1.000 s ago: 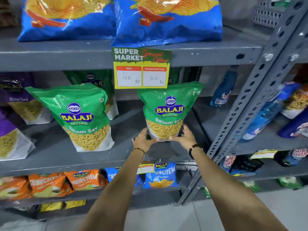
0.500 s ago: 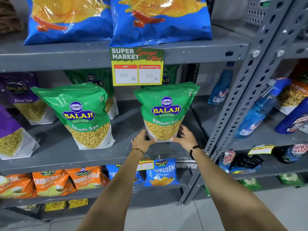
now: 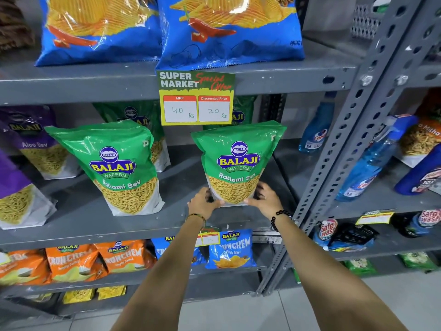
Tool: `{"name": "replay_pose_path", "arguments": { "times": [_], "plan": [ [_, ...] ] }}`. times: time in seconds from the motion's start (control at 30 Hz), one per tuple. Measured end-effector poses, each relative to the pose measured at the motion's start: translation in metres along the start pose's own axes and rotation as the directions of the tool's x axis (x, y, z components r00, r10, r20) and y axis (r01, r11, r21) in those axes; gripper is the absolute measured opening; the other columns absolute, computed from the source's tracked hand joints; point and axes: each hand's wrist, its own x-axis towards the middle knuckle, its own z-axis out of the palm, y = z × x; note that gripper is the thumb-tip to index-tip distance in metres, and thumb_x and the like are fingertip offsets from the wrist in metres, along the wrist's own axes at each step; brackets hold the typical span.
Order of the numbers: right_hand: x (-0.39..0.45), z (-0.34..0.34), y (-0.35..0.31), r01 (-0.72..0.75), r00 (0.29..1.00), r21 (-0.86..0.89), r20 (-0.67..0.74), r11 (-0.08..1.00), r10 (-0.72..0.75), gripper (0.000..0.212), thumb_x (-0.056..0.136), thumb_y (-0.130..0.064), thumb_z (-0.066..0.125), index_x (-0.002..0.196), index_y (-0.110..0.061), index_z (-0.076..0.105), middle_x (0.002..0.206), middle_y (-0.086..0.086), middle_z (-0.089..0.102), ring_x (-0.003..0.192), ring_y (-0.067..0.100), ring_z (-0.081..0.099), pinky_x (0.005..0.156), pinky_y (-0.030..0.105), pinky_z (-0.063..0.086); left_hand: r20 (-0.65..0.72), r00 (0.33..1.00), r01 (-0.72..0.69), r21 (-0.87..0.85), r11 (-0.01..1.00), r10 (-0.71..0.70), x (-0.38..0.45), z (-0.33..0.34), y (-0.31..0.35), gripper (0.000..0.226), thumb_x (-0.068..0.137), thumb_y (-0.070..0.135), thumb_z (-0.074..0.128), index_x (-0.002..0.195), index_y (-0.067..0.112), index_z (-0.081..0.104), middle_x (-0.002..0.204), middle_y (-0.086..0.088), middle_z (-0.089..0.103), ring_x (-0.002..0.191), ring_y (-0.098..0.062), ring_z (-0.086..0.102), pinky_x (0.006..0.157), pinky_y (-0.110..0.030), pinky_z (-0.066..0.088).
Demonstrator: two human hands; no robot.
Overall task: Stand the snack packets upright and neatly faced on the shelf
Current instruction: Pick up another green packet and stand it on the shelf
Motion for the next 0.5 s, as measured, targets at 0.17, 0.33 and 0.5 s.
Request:
{"name": "replay_pose_path", "arguments": {
  "times": [0.17, 0.33, 0.5],
  "plan": [
    [0.002, -0.001, 0.003, 0.001, 1.000, 0.009, -0.009, 1.000, -0.001, 0.077, 0.066, -0.009, 0.079, 0.133, -0.011, 0.041, 0.138, 0.015, 0.051, 0.127, 0.032, 0.047, 0.109, 0.049, 0.037, -0.006, 1.000, 0.008, -0.009, 1.000, -0.009, -0.003, -0.001, 0.003, 0.051, 0.071, 0.021, 0.078, 0.115, 0.008, 0.054, 0.123, -0.013, 0.065, 0.112, -0.029, 0.061, 0.104, -0.050, 0.045],
    [0.003, -0.002, 0.004, 0.006, 1.000, 0.004, -0.005, 1.000, -0.006, 0.077, 0.065, -0.010, 0.080, 0.132, -0.011, 0.042, 0.138, 0.016, 0.052, 0.126, 0.031, 0.048, 0.108, 0.049, 0.038, -0.002, 1.000, 0.008, -0.031, 0.999, -0.008, -0.008, -0.002, 0.007, 0.051, 0.073, 0.017, 0.077, 0.116, 0.006, 0.053, 0.125, -0.014, 0.063, 0.114, -0.029, 0.060, 0.104, -0.048, 0.045],
    [0.003, -0.002, 0.004, 0.017, 1.000, -0.006, -0.001, 1.000, -0.017, 0.077, 0.064, -0.011, 0.081, 0.131, -0.011, 0.044, 0.137, 0.016, 0.053, 0.125, 0.030, 0.049, 0.108, 0.046, 0.039, 0.001, 1.000, 0.003, -0.025, 1.000, -0.003, -0.010, -0.004, 0.010, 0.048, 0.074, 0.015, 0.075, 0.116, 0.005, 0.053, 0.125, -0.015, 0.064, 0.113, -0.029, 0.060, 0.104, -0.046, 0.046]
  ]
}}
